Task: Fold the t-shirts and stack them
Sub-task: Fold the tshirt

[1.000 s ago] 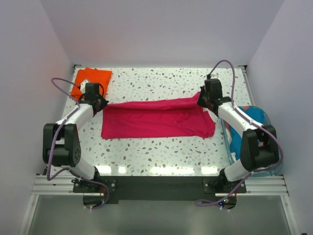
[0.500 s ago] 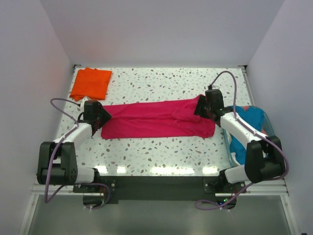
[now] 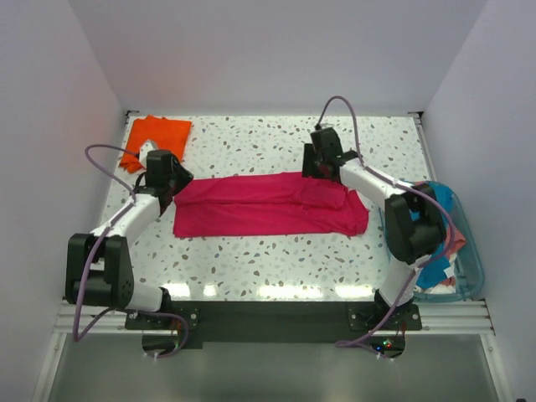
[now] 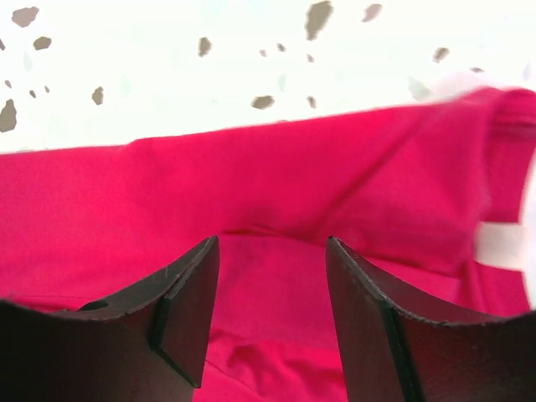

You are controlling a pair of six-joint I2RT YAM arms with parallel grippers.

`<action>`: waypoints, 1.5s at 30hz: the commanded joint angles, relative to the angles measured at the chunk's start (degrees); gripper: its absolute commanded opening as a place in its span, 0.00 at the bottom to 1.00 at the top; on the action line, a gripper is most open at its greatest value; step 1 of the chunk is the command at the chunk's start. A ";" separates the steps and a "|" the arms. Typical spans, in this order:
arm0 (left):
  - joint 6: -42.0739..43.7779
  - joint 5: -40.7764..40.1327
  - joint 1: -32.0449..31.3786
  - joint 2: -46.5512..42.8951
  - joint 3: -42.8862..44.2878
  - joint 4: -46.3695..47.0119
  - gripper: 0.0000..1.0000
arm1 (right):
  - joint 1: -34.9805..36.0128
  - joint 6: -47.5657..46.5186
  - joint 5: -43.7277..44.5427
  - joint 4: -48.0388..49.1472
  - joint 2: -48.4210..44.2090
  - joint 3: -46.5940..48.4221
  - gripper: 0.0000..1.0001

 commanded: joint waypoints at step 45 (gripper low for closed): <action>0.42 -3.13 -2.09 7.33 -0.08 1.31 0.44 | 21.51 11.93 18.35 -1.16 -6.50 -10.60 0.00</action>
